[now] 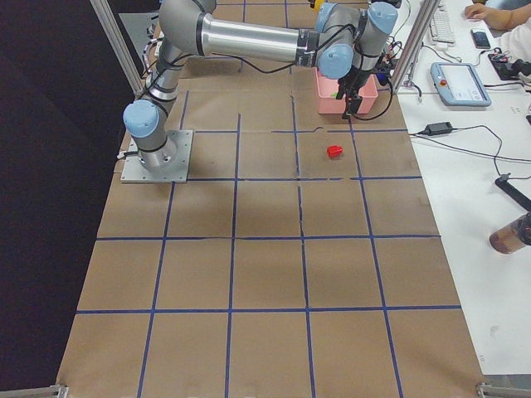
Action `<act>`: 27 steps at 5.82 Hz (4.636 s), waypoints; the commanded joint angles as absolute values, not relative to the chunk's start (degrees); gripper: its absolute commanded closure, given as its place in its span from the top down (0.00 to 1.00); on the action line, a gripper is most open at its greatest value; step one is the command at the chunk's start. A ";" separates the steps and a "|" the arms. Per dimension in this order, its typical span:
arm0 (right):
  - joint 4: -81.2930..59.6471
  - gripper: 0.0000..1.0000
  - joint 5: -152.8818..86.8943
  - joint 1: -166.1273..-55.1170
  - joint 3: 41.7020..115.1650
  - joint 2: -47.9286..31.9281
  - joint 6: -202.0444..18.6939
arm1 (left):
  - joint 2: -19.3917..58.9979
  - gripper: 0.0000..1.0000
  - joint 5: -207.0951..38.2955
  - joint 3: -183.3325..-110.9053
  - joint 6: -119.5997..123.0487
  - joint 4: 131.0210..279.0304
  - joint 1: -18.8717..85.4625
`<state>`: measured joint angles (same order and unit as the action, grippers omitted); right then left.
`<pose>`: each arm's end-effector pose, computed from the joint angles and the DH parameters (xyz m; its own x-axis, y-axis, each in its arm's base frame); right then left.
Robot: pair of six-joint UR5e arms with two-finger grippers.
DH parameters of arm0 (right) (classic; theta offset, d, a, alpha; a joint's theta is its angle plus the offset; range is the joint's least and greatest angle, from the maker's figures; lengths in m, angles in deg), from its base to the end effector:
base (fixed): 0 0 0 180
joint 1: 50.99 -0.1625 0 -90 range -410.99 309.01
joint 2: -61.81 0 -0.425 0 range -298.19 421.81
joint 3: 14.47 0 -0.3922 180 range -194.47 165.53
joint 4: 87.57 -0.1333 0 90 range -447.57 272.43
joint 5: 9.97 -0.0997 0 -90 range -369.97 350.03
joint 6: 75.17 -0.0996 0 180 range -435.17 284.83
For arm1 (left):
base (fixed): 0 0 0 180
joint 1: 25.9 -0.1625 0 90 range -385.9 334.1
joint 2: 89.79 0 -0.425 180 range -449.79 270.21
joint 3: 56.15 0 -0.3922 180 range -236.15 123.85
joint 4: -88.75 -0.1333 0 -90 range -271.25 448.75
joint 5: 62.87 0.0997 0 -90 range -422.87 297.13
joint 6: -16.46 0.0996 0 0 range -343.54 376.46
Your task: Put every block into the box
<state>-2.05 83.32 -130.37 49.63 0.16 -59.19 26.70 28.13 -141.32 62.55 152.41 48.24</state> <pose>0.0000 -0.6925 0.4090 -0.9949 -0.0983 0.0216 -0.0946 0.9868 0.1317 0.0542 -0.6723 0.3070 -0.8630 0.5002 -0.0708 0.5037 0.8627 -0.0441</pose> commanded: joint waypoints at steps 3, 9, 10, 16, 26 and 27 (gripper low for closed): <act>8.80 0.99 83.02 -130.70 51.80 7.63 -58.39 | 31.55 0.00 26.25 -127.81 29.24 158.53 70.37; 14.66 0.80 83.45 -133.17 52.50 17.69 -59.00 | 36.79 0.99 26.78 -127.95 26.23 157.55 76.67; 13.43 0.66 83.54 -133.17 52.93 17.51 -59.00 | 34.42 0.99 27.04 -128.13 21.95 164.70 76.41; 11.77 0.09 83.28 -133.25 47.51 11.91 -60.32 | 18.08 0.99 27.31 -128.13 21.38 188.29 68.25; 5.77 1.00 77.30 -151.89 35.80 18.22 -89.68 | 2.76 0.99 31.18 -136.66 22.34 189.03 62.69; 5.16 1.00 77.74 -151.72 35.89 16.56 -89.15 | 2.76 0.99 31.18 -136.66 22.26 189.03 62.69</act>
<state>5.62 77.36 -151.85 35.85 17.80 -89.52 2.80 31.15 -136.66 22.30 189.03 62.72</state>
